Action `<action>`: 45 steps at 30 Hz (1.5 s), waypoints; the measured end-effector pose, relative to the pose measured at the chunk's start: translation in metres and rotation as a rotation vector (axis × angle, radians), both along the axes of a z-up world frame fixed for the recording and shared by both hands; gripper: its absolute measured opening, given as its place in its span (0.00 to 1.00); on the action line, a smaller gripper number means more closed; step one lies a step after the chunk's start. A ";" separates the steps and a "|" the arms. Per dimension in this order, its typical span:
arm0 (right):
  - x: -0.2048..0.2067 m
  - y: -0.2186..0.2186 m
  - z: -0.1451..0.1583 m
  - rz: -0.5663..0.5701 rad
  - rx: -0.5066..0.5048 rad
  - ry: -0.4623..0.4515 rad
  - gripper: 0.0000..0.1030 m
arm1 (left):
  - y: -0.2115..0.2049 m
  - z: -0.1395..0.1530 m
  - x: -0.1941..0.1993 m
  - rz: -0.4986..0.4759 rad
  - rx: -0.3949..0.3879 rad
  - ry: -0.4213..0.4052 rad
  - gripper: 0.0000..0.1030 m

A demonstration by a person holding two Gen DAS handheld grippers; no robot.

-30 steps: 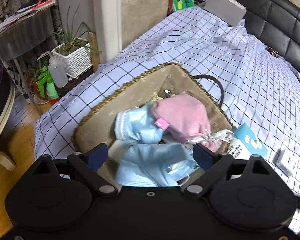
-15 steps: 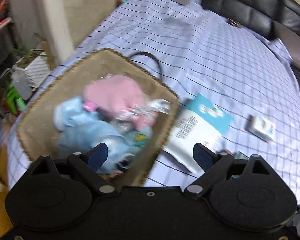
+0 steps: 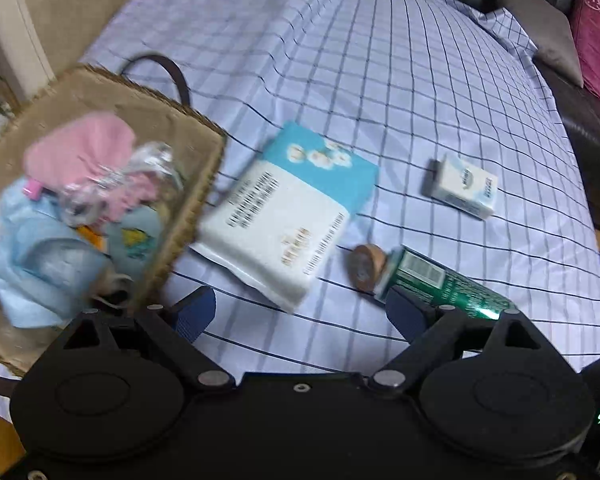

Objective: Organize soft objects
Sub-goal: 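Move both tools back toward the green can and remaining items, then grasp the small white tissue pack with the right tool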

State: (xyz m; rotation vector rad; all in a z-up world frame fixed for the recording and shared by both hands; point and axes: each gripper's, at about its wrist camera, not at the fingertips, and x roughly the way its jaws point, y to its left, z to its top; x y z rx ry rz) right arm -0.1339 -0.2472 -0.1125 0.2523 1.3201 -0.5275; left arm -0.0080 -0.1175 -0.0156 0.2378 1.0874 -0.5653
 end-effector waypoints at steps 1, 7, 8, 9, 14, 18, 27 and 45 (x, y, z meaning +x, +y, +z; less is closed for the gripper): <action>-0.001 -0.002 -0.002 -0.006 0.008 0.000 0.89 | -0.002 -0.002 0.002 0.003 -0.008 0.024 0.86; -0.006 -0.010 -0.011 -0.024 0.018 -0.012 0.97 | -0.025 -0.007 0.007 0.021 0.022 0.014 0.86; -0.006 -0.010 -0.012 -0.022 0.010 -0.012 0.98 | -0.029 -0.008 0.008 0.022 0.025 0.019 0.86; -0.006 -0.009 -0.014 -0.018 0.006 -0.012 0.99 | -0.033 -0.009 0.009 0.028 0.027 0.029 0.86; -0.006 -0.007 -0.015 -0.006 -0.006 -0.024 0.99 | -0.054 -0.023 0.019 0.088 0.038 0.103 0.85; -0.007 -0.006 -0.016 -0.014 -0.008 -0.036 0.99 | -0.077 -0.042 0.024 0.098 0.090 0.134 0.81; -0.008 -0.009 -0.016 -0.004 0.001 -0.037 0.99 | -0.107 -0.053 0.027 0.213 0.199 0.035 0.81; -0.010 -0.011 -0.017 0.004 0.014 -0.046 0.99 | -0.088 -0.080 0.014 0.144 0.430 -0.074 0.81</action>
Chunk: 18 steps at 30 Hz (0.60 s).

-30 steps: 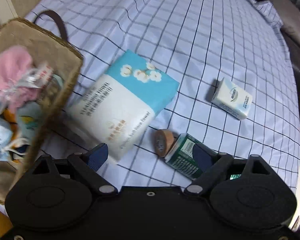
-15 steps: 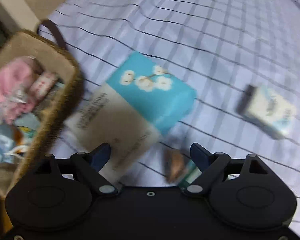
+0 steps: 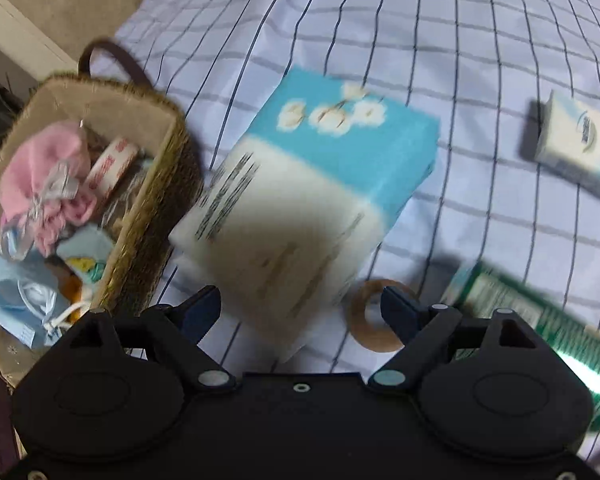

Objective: Organize soft objects
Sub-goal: 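Grasp the small white tissue pack with the right tool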

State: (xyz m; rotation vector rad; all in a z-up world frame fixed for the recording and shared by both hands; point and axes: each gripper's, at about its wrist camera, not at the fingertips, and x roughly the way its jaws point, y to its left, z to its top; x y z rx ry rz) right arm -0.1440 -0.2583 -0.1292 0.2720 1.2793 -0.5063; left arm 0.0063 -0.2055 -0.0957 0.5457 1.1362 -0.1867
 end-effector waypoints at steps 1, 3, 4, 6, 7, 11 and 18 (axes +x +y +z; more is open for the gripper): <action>0.000 0.000 0.000 0.000 0.001 0.000 0.99 | 0.008 -0.001 0.001 0.001 -0.004 0.017 0.81; 0.000 -0.001 0.000 0.000 0.002 0.000 0.99 | 0.021 0.000 0.004 0.010 -0.023 0.050 0.81; -0.001 -0.001 0.000 0.000 0.003 -0.001 0.99 | 0.028 0.001 0.005 0.020 -0.033 0.071 0.81; -0.001 -0.001 -0.001 0.000 0.006 -0.003 1.00 | 0.039 0.005 0.007 0.035 -0.075 0.123 0.81; -0.002 -0.002 -0.001 0.000 0.008 -0.003 1.00 | 0.042 0.008 0.006 0.034 -0.100 0.146 0.81; -0.002 -0.003 -0.001 -0.001 0.012 -0.001 1.00 | 0.054 0.024 0.006 0.010 -0.198 0.212 0.81; -0.006 -0.009 -0.001 0.001 0.052 -0.023 1.00 | 0.059 0.043 0.009 -0.026 -0.296 0.199 0.81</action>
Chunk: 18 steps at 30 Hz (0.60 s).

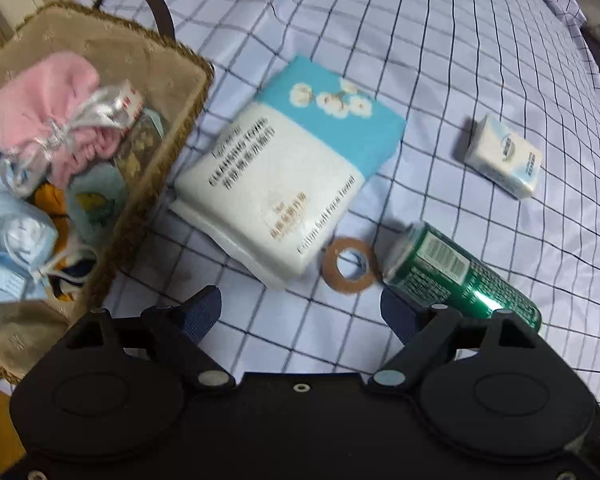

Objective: Organize soft objects
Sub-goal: 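Grasp the small white tissue pack with the right tool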

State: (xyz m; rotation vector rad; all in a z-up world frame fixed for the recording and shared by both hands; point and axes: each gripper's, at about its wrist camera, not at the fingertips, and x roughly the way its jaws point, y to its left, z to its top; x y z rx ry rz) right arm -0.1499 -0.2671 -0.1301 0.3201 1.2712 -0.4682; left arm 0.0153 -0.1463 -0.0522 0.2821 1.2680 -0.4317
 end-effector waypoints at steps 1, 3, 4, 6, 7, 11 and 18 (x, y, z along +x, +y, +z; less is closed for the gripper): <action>0.001 0.000 0.000 0.013 0.003 0.003 1.00 | 0.000 0.001 0.000 0.001 -0.001 0.002 0.81; 0.003 -0.001 0.001 0.040 0.020 0.023 1.00 | 0.004 0.007 0.002 -0.010 -0.054 0.041 0.81; 0.004 -0.003 0.003 0.042 0.030 0.037 0.99 | 0.006 0.011 0.002 -0.013 -0.078 0.049 0.81; 0.007 -0.005 0.008 0.048 0.044 0.057 0.94 | 0.012 0.017 0.003 -0.002 -0.103 0.040 0.81; 0.007 -0.006 0.013 0.047 0.042 0.063 0.88 | 0.015 0.021 0.005 0.003 -0.117 0.037 0.81; 0.012 -0.006 0.047 0.026 0.005 0.008 0.89 | 0.029 0.030 0.011 0.043 -0.173 0.041 0.81; 0.060 -0.045 0.074 -0.185 0.004 -0.065 0.90 | 0.042 0.029 0.019 0.054 -0.218 0.092 0.81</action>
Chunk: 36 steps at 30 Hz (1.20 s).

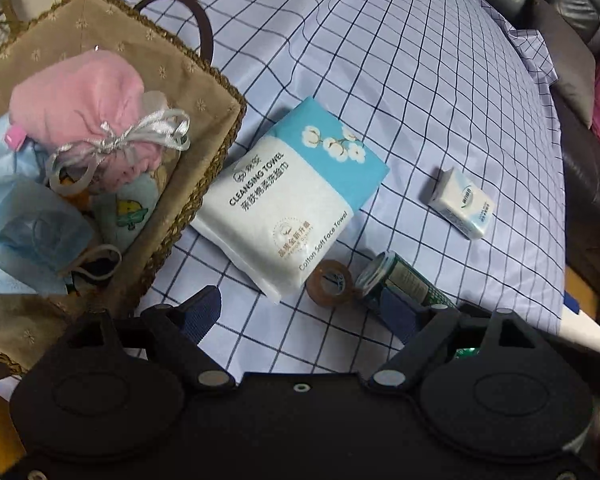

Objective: Organize soft objects
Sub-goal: 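Grasp the small white tissue pack with the right tool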

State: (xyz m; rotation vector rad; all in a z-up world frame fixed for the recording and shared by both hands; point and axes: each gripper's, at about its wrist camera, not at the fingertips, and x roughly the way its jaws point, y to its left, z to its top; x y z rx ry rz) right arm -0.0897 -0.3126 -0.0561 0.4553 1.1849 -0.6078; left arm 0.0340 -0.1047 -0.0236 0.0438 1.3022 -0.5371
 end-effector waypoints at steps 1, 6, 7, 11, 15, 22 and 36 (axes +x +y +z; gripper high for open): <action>0.011 -0.006 -0.002 -0.021 -0.009 0.002 0.90 | 0.002 -0.001 0.001 0.004 -0.003 0.009 0.81; 0.069 -0.028 -0.016 -0.093 -0.092 0.009 0.90 | 0.012 -0.003 0.009 0.038 -0.026 0.044 0.81; 0.079 -0.030 -0.018 -0.102 -0.118 0.011 0.90 | 0.014 -0.002 0.010 0.044 -0.032 0.048 0.81; 0.108 -0.042 -0.030 -0.142 -0.153 0.028 0.90 | 0.020 0.002 0.012 0.054 -0.048 0.045 0.81; 0.126 -0.044 -0.044 -0.149 -0.138 0.055 0.89 | 0.019 0.002 0.012 0.049 -0.053 0.052 0.81; 0.125 -0.050 -0.057 -0.171 -0.104 0.064 0.73 | 0.017 0.002 0.008 0.029 -0.055 0.054 0.81; 0.025 -0.082 -0.016 -0.158 -0.075 0.053 0.72 | 0.007 0.003 0.003 -0.014 0.019 -0.035 0.81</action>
